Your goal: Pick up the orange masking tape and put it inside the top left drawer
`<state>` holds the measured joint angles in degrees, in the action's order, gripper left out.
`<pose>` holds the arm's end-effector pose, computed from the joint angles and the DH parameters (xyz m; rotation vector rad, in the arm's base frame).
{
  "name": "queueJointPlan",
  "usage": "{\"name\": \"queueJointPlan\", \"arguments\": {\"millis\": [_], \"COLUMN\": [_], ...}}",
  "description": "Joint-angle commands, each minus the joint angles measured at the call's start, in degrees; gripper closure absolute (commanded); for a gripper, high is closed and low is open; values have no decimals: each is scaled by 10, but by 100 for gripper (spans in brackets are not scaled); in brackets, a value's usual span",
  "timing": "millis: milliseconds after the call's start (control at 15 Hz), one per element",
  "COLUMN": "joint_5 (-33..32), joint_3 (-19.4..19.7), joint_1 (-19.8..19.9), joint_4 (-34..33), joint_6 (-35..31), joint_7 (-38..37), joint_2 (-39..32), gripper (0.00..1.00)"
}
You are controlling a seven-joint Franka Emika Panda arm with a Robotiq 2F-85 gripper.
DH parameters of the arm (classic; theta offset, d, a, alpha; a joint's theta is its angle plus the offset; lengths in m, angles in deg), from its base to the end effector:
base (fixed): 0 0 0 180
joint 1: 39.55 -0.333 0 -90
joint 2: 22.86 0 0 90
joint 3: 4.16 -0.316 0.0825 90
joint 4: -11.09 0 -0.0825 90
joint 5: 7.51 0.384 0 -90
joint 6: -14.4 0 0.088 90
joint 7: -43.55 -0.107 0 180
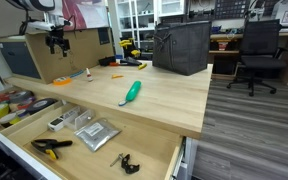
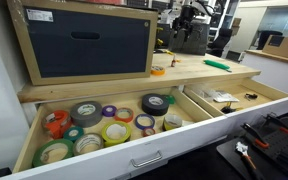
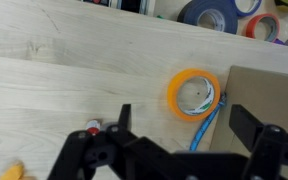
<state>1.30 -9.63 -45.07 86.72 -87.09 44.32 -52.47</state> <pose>0.6882 0.1335 0.4360 -2.9392 -0.2339 0.1188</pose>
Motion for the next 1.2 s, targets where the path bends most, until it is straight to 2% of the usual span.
{"name": "queueJointPlan", "arguments": {"millis": [0,733,1133], "joint_5": [-22,-67,-132], "joint_3": [0,-7,5], "joint_1": [-6,-44,-64], "joint_4": [-36,-30,-11], "joint_6": [38,-8,-65], "joint_7": [14,17,3], "joint_2": [-17,-77,-100], "gripper": [0,0,0]}}
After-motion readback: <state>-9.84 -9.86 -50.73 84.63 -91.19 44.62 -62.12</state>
